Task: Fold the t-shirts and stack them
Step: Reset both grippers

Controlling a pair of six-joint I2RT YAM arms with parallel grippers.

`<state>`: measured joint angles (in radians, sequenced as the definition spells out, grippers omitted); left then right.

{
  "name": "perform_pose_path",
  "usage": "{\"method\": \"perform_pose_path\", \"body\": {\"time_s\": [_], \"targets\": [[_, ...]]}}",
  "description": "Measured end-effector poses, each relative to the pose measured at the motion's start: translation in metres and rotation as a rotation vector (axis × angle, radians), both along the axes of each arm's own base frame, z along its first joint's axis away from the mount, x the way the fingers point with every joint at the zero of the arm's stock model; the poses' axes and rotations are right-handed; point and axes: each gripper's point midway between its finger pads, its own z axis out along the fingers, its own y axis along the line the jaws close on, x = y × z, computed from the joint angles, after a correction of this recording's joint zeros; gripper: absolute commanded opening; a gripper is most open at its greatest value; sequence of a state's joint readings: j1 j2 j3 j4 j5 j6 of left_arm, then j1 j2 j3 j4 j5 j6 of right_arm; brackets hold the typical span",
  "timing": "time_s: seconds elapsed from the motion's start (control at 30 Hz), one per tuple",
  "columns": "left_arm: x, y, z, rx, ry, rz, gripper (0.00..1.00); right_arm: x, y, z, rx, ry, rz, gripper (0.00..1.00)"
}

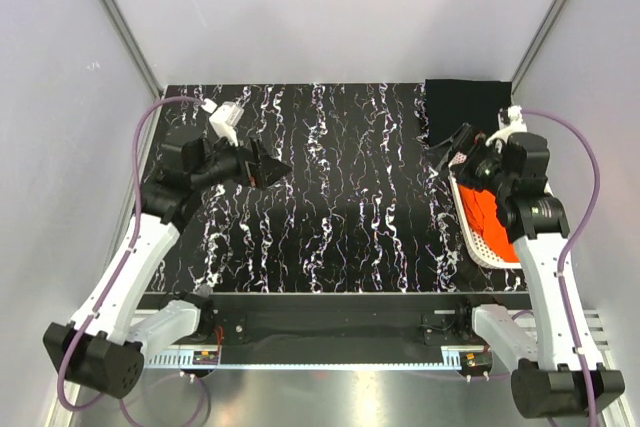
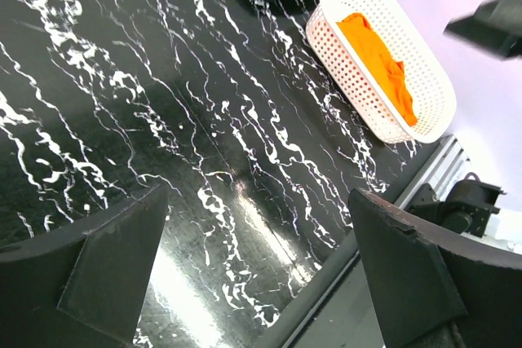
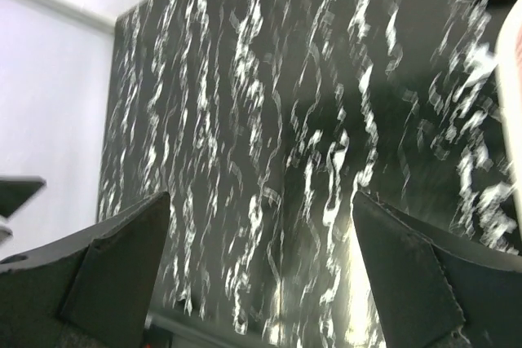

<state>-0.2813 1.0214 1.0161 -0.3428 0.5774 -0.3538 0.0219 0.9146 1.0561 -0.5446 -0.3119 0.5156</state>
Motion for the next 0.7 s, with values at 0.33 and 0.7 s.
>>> {"method": "perform_pose_path", "body": {"time_s": [0.33,0.7], "targets": [[-0.021,0.009,0.003,0.014,-0.081,0.001,0.99,-0.031,0.012,-0.022,0.056,0.035,0.054,1.0],[-0.017,0.008,-0.007,0.024,-0.051,0.001,0.99,-0.028,0.007,-0.023,0.027,0.016,0.038,1.0]]}}
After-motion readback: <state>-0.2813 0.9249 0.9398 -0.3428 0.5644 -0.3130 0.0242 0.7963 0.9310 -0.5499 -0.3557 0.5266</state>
